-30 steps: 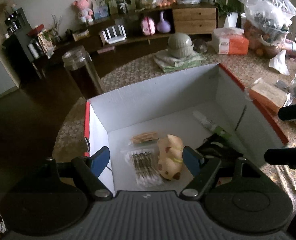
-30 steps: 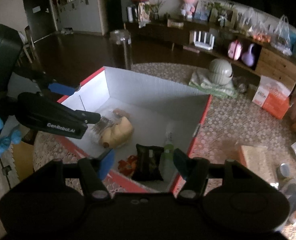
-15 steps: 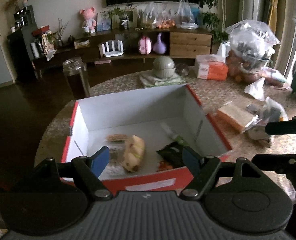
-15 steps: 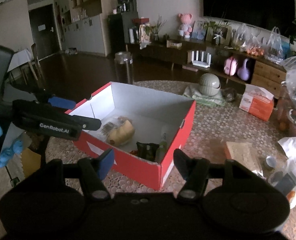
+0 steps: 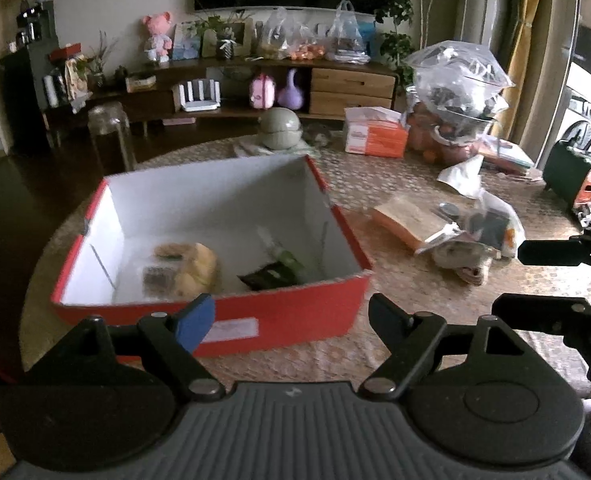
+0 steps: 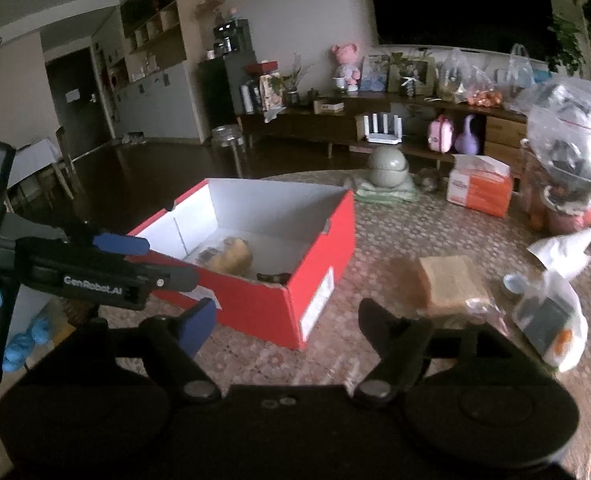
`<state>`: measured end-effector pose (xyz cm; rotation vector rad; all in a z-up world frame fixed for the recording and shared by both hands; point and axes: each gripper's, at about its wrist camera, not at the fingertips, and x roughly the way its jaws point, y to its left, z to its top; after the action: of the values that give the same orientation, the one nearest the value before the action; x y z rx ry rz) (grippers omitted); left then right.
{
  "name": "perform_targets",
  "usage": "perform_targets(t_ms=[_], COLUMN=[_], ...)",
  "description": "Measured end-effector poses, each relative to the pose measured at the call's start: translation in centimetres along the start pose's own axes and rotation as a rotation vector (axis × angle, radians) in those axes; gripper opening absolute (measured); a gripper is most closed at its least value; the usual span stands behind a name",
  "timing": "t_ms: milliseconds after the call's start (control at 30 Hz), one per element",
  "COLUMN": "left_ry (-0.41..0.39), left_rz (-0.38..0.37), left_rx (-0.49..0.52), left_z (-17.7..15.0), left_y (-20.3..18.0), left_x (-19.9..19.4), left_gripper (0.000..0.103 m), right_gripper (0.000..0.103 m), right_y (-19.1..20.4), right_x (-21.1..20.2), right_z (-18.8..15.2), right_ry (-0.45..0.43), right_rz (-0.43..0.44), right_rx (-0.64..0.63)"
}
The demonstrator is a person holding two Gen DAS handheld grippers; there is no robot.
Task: Organize objects
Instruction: 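Move both grippers back toward the white plastic bag and rabbit figurine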
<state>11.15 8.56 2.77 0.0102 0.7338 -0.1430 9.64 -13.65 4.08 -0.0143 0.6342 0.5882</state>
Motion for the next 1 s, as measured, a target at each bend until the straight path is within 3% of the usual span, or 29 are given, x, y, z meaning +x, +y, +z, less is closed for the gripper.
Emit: perform_targets(t_ms=[167, 300, 467, 767, 1000], left_ry=[0.013, 0.025, 0.020, 0.012, 0.039], left_rz=[-0.044, -0.078, -0.112, -0.203, -0.233], left_rx=[-0.011, 0.003, 0.025, 0.077, 0.088], left_z=[-1.4, -2.6, -3.7, -3.9, -3.2], left_y=[-2.0, -3.9, -6.2, -9.8, -12.5], left_x=[0.5, 1.1, 1.7, 3.2, 5.8], left_gripper=[0.084, 0.098, 0.102, 0.103, 0.103], right_gripper=[0.090, 0.095, 0.100, 0.101, 0.102], right_y=[-1.3, -2.4, -4.2, -8.4, -12.6], right_x=[-1.8, -2.8, -3.5, -5.3, -6.2], right_z=[-2.0, -3.8, -6.0, -7.9, -8.0], right_ry=[-0.012, -0.005, 0.013, 0.013, 0.004], right_rz=[-0.024, -0.051, -0.085, -0.180, -0.286], right_rx=[0.021, 0.040, 0.095, 0.174, 0.190])
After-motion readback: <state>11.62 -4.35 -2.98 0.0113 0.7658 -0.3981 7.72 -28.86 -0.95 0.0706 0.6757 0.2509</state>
